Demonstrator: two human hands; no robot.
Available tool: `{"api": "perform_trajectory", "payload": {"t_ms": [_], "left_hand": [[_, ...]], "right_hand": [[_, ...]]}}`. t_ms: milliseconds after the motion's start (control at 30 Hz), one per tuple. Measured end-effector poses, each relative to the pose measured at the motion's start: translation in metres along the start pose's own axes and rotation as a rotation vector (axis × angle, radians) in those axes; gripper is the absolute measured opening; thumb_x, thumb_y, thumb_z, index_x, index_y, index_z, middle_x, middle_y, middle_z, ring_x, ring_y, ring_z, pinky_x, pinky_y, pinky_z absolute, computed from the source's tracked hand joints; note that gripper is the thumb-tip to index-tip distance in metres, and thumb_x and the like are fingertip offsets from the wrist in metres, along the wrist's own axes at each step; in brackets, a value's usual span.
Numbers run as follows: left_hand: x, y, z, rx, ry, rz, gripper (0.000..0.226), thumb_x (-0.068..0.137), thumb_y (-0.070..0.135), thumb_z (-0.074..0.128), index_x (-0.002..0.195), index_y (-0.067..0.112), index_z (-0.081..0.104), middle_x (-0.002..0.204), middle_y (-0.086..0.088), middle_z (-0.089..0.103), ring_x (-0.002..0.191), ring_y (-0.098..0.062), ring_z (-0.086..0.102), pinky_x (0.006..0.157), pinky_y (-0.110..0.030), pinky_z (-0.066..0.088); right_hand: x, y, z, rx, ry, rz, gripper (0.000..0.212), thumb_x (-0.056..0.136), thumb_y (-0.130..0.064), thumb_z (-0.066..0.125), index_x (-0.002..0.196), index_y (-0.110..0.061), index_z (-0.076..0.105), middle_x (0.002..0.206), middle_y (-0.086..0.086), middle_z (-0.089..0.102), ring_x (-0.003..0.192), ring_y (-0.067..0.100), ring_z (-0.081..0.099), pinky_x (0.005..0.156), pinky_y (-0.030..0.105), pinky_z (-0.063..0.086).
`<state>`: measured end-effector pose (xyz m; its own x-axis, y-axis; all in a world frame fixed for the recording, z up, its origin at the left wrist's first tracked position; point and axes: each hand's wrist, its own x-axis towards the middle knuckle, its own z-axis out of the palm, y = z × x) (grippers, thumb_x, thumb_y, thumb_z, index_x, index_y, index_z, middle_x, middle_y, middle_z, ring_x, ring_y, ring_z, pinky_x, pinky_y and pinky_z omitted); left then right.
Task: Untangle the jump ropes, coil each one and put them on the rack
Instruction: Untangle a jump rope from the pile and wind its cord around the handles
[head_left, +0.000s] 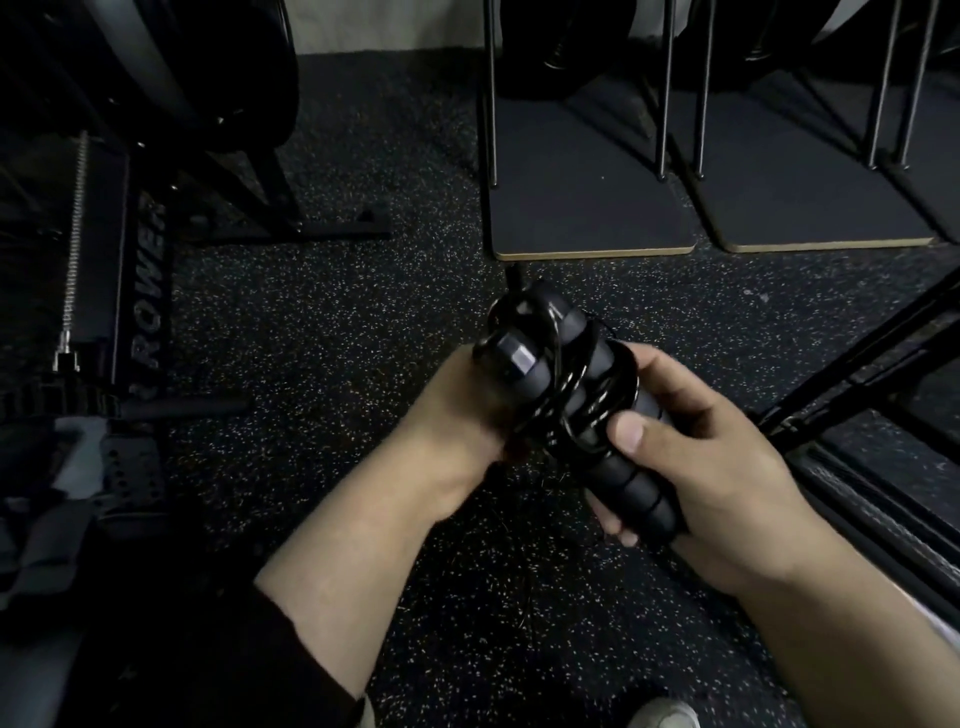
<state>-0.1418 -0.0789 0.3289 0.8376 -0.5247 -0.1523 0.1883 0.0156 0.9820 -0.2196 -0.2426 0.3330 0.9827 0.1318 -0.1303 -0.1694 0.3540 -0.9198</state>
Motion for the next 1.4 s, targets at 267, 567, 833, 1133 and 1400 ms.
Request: {"api": "perform_trajectory", "payload": {"t_ms": [267,567,833,1133,1400], "left_hand": [[0.004,-0.005,0.01,0.566,0.091,-0.139,0.025,0.101,0.023,0.052,0.082,0.012,0.063,0.065,-0.012,0.063,0.053,-0.015,0.045,0.05,-0.035,0.035],[0.003,-0.002,0.011,0.953,-0.04,-0.185,0.032,0.102,0.031,0.047,0.078,0.011,0.055,0.064,0.0,0.055,0.054,-0.017,0.045,0.05,-0.034,0.034],[-0.003,0.029,-0.006,1.329,-0.175,0.067,0.018,0.096,0.048,0.063,0.111,0.041,0.071,0.095,0.019,0.066,0.084,0.0,0.06,0.078,-0.031,0.054],[-0.007,0.042,-0.028,1.081,-0.242,0.044,0.029,0.072,0.054,0.082,0.085,0.04,0.06,0.092,0.026,0.062,0.077,0.009,0.059,0.065,-0.022,0.046],[-0.001,0.032,-0.033,0.491,-0.208,0.084,0.034,0.068,0.058,0.079,0.072,0.027,0.066,0.062,0.007,0.059,0.056,-0.004,0.051,0.053,-0.024,0.042]], "right_hand": [[0.013,-0.006,0.006,-0.024,0.469,-0.042,0.037,0.07,-0.034,0.081,0.104,-0.027,0.068,0.074,0.001,0.069,0.052,0.025,0.06,0.043,0.031,0.047],[0.015,0.002,-0.004,-0.57,0.614,-0.095,0.038,0.08,-0.042,0.082,0.112,-0.041,0.062,0.092,-0.019,0.075,0.083,-0.002,0.071,0.069,0.017,0.056],[0.006,-0.006,-0.015,-1.073,0.423,0.09,0.048,0.079,-0.053,0.079,0.119,-0.056,0.051,0.091,-0.026,0.066,0.079,-0.009,0.061,0.064,0.02,0.051],[0.0,-0.016,-0.017,-1.022,-0.063,0.262,0.055,0.063,-0.07,0.072,0.114,-0.067,0.054,0.097,-0.032,0.07,0.089,-0.001,0.069,0.084,0.034,0.06],[-0.011,-0.02,-0.007,-0.272,-0.267,0.212,0.037,0.074,-0.028,0.089,0.108,-0.033,0.077,0.096,0.008,0.078,0.072,0.02,0.073,0.061,0.035,0.062]]}}
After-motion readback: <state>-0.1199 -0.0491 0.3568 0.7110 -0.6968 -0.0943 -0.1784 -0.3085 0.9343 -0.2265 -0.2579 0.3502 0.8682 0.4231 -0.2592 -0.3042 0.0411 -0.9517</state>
